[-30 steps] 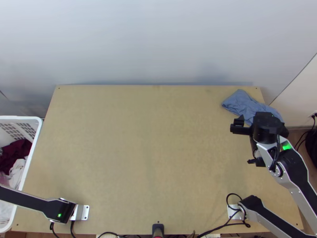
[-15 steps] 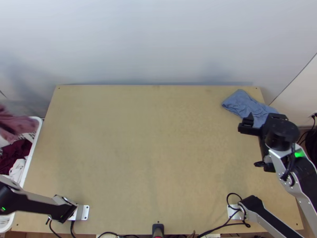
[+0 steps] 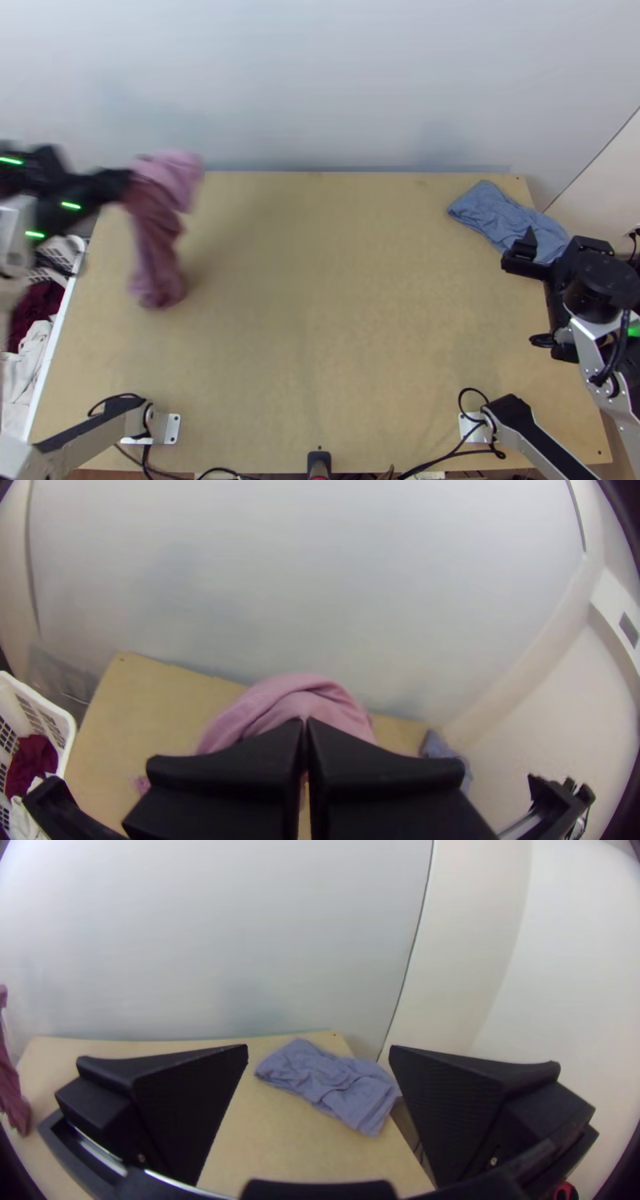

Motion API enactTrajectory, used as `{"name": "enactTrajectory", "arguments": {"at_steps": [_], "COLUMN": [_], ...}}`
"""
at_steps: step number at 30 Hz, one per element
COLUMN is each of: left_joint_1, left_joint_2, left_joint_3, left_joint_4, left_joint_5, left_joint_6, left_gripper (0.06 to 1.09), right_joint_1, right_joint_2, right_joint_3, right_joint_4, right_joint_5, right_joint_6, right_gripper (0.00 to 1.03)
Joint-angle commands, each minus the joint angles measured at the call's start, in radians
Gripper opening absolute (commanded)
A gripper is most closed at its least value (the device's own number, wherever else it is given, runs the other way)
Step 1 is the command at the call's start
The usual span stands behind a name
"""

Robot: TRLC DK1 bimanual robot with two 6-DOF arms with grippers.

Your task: Fold the t-shirt

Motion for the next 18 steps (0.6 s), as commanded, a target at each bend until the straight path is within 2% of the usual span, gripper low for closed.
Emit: {"name": "enactTrajectory", "arguments": {"at_steps": [1,5,10,18], "left_joint_1": [-0.501,-0.624,-0.819,-1.097], "left_joint_2": [-0.041,0.025,0.123,0.405], "left_joint_3": [-0.266,-0.292,-0.263,-0.016], "left_joint_4": [0.145,0.165,0.165,0.165], "left_joint_5": [-0.220,-0.226,-0.295,-0.323], "left_joint_6": [-0.038,-0.037,-0.023,-0.029], "left_gripper": [0.09,0.09,0.09,0.09], "right_joint_1": [-0.013,-0.025,-0.044,-0.070], "right_joint_2": [-0.036,-0.059,-0.067,-0.050], "right_joint_3": [-0.004,-0.021,-0.028,-0.025], "right_joint_4": [-0.031,-0.048,-0.051,-0.046], "right_joint_5": [0.000,0.000,0.000,0.000], "right_joint_6": [-0.001,0.000,0.005,0.009], "right_gripper": [0.99,0.99,0.99,0.99]}}
